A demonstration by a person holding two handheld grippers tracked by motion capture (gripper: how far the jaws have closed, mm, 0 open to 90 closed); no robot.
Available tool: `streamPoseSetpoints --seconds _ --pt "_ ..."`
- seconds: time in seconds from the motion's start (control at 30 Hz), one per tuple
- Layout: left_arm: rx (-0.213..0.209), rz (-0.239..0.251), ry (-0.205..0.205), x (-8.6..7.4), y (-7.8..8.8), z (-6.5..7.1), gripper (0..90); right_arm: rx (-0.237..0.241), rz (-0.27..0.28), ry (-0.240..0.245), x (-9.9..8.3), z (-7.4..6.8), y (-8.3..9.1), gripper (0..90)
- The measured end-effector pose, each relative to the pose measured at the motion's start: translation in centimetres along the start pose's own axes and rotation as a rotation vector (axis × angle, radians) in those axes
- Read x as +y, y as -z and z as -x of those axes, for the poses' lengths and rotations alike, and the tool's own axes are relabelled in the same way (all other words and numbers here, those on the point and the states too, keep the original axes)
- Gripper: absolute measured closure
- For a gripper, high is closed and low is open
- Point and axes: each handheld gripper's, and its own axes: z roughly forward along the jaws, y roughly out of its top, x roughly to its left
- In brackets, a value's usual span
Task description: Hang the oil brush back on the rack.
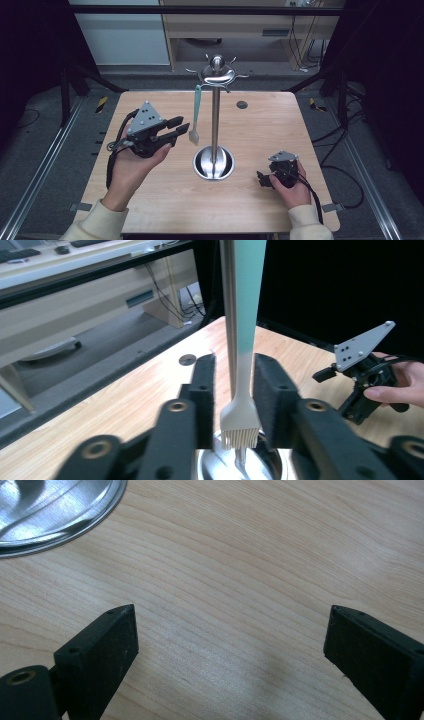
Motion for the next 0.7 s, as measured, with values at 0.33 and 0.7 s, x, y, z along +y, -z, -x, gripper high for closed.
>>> streamPoseSetpoints --seconds 0.33,0.7 --pt "0.009 -0.028 0.002 -1.3 0.5 0.1 27.4 -0.001 0.006 0.001 0.0 0.0 0.0 7.9" --pt "-0.01 -0.08 -0.013 -3.6 1.1 0.8 8.9 -0.008 0.022 -0.008 0.0 0.1 0.3 7.9"
